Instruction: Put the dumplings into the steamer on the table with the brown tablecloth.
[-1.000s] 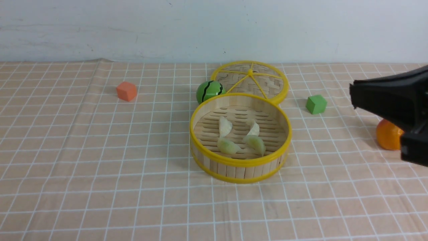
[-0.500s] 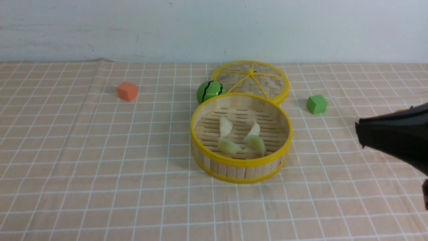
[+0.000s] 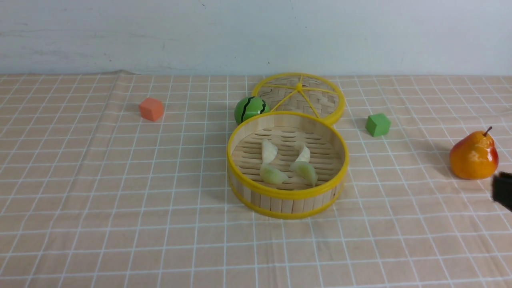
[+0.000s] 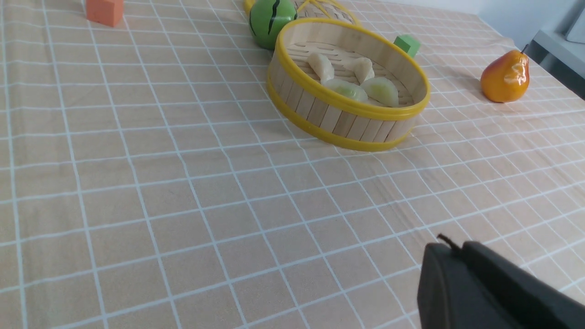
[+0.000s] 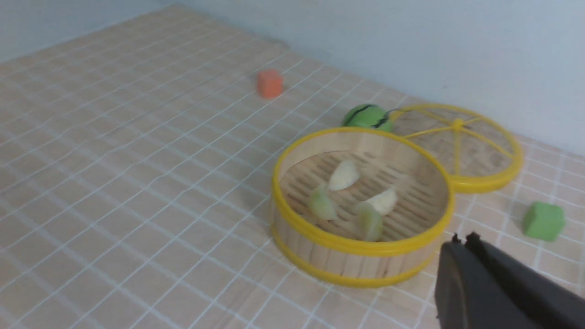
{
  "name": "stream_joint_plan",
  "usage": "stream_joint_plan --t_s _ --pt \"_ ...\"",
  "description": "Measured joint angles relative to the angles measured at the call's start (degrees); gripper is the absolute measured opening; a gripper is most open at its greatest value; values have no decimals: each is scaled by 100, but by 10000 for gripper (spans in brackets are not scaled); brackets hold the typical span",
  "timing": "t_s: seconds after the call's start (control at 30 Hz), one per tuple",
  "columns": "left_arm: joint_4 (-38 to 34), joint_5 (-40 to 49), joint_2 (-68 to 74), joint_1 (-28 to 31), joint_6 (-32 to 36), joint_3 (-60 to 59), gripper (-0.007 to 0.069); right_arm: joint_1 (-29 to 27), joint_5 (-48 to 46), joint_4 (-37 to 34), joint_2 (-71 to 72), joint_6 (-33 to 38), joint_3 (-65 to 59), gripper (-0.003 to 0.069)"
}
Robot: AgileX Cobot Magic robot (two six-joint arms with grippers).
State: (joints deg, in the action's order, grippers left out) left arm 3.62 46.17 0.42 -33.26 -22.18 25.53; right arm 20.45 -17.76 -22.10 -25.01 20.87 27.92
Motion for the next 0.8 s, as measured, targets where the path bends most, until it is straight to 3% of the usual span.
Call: stream_joint_plan --t_s 0.13,0.3,0.47,0.8 --pt "4 0 0 0 0 0 31 -850 571 645 1213 -772 -1235 -21" --pt "4 0 0 0 0 0 38 -1749 578 1349 2386 -1932 -2365 -21" --pt "25 1 0 0 0 0 39 -2003 178 1748 2553 -2579 -2927 -21" --pt "25 1 0 0 0 0 50 -2022 -378 2087 2553 -2645 -2895 -21"
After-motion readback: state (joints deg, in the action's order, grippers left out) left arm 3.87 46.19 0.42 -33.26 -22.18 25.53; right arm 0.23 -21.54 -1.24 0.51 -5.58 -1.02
